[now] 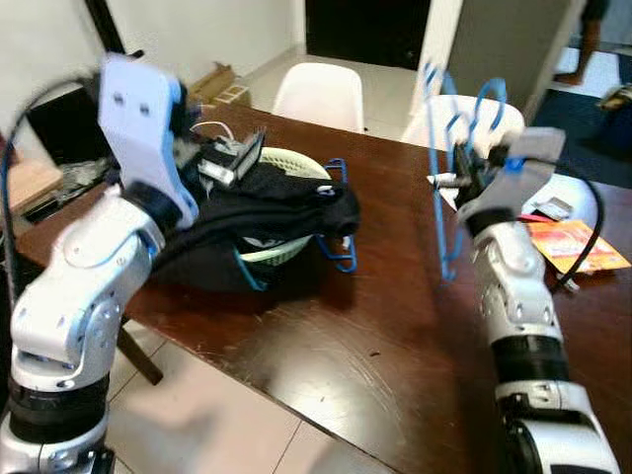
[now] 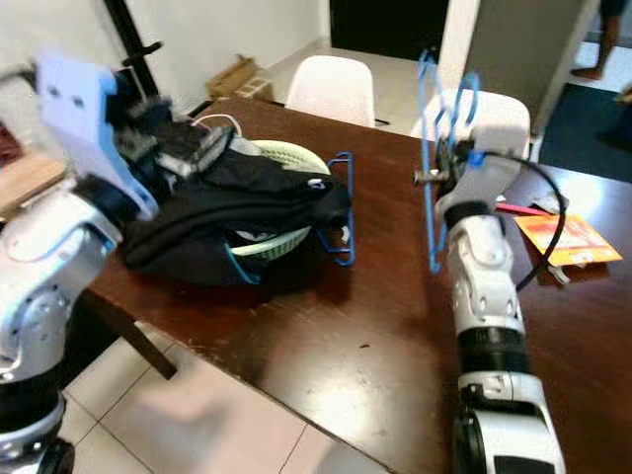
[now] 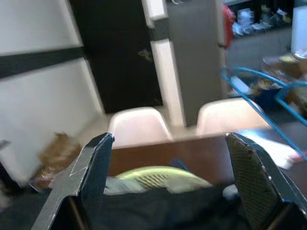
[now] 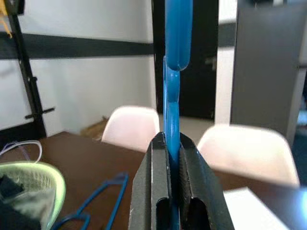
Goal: Hang hanger
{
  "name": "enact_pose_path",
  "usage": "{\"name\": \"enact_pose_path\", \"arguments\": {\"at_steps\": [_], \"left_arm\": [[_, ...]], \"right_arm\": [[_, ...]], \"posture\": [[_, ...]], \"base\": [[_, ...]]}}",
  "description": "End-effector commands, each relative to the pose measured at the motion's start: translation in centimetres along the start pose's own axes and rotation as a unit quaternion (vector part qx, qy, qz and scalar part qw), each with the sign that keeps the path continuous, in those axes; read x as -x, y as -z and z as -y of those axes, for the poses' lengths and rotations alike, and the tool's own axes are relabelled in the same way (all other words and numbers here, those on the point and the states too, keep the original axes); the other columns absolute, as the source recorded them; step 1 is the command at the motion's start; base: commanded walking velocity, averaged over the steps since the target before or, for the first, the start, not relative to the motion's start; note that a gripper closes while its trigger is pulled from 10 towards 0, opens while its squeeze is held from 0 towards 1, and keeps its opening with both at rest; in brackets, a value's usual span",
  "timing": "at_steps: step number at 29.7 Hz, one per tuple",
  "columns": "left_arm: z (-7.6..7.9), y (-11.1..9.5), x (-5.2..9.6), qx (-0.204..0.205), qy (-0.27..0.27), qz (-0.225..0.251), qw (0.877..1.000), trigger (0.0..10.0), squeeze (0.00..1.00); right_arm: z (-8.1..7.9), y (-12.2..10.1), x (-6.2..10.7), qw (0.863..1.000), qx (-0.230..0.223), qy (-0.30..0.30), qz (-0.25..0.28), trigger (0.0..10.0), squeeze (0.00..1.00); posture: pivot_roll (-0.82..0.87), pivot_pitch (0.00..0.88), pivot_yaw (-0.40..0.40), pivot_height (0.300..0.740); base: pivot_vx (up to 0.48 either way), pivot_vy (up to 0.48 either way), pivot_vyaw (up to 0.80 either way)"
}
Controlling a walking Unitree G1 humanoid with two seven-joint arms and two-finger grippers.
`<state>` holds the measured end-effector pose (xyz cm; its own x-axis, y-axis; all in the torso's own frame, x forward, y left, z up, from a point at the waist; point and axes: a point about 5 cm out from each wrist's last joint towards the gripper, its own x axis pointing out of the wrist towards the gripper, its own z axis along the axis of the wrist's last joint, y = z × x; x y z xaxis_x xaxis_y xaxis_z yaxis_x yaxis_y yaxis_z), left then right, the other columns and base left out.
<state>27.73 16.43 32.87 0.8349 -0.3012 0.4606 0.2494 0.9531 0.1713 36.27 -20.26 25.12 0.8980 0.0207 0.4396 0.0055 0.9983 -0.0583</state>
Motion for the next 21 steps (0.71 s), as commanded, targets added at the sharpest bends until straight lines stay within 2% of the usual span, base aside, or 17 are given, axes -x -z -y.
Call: {"name": "enact_pose_path", "arguments": {"at_steps": [1,2,3,6,7,9,14,19,21], "left_arm": [[-1.2,0.2,0.3,-0.01,-0.035,-0.007,0.999,10.0,0.0],[-2.0,0.9,0.7,0.005,-0.065,-0.016,0.998,10.0,0.0],[-2.0,0.9,0.7,0.005,-0.065,-0.016,0.998,10.0,0.0],[-2.5,2.6,1.8,0.037,-0.112,-0.04,0.992,10.0,0.0],[-2.5,2.6,1.8,0.037,-0.112,-0.04,0.992,10.0,0.0],[-1.4,4.4,2.5,0.055,-0.119,-0.067,0.989,10.0,0.0],[-0.4,4.6,2.2,0.06,-0.105,-0.069,0.99,10.0,0.0],[-0.3,4.5,2.0,0.049,-0.095,-0.068,0.992,10.0,0.0],[-0.7,4.4,1.9,0.042,-0.109,-0.065,0.991,10.0,0.0]], "right_arm": [[-0.2,0.1,0.1,1.0,0.012,-0.001,-0.001,10.0,0.0],[-0.3,0.4,0.2,1.0,0.014,-0.002,-0.008,10.0,0.0],[-0.3,0.4,0.2,1.0,0.014,-0.002,-0.008,10.0,0.0],[-0.5,1.4,0.7,1.0,0.009,-0.006,-0.025,10.0,0.0],[-0.5,1.4,0.7,1.0,0.009,-0.006,-0.025,10.0,0.0],[-0.9,2.1,1.1,0.999,0.004,-0.008,-0.034,10.0,0.0],[-1.1,2.2,1.0,0.999,0.009,-0.005,-0.034,10.0,0.0],[-0.9,2.1,0.9,0.999,0.008,0.0,-0.031,10.0,0.0],[-0.9,2.1,0.9,1.0,-0.001,0.005,-0.03,10.0,0.0]], "posture": [[0.09,0.072,0.0,0.74],[0.09,0.074,-0.003,0.74],[0.09,0.074,-0.003,0.74],[0.09,0.076,-0.007,0.74],[0.09,0.076,-0.007,0.74],[0.09,0.078,-0.007,0.74],[0.09,0.078,-0.007,0.74],[0.09,0.076,-0.006,0.74],[0.09,0.076,-0.005,0.74]], "base": [[0.0,0.0,0.8],[0.0,0.0,0.8],[0.0,0.0,0.8],[0.0,0.0,0.8],[0.0,0.0,0.8],[0.0,0.0,0.79],[0.0,0.0,0.8],[0.0,0.144,0.8],[0.371,0.304,0.0]]}}
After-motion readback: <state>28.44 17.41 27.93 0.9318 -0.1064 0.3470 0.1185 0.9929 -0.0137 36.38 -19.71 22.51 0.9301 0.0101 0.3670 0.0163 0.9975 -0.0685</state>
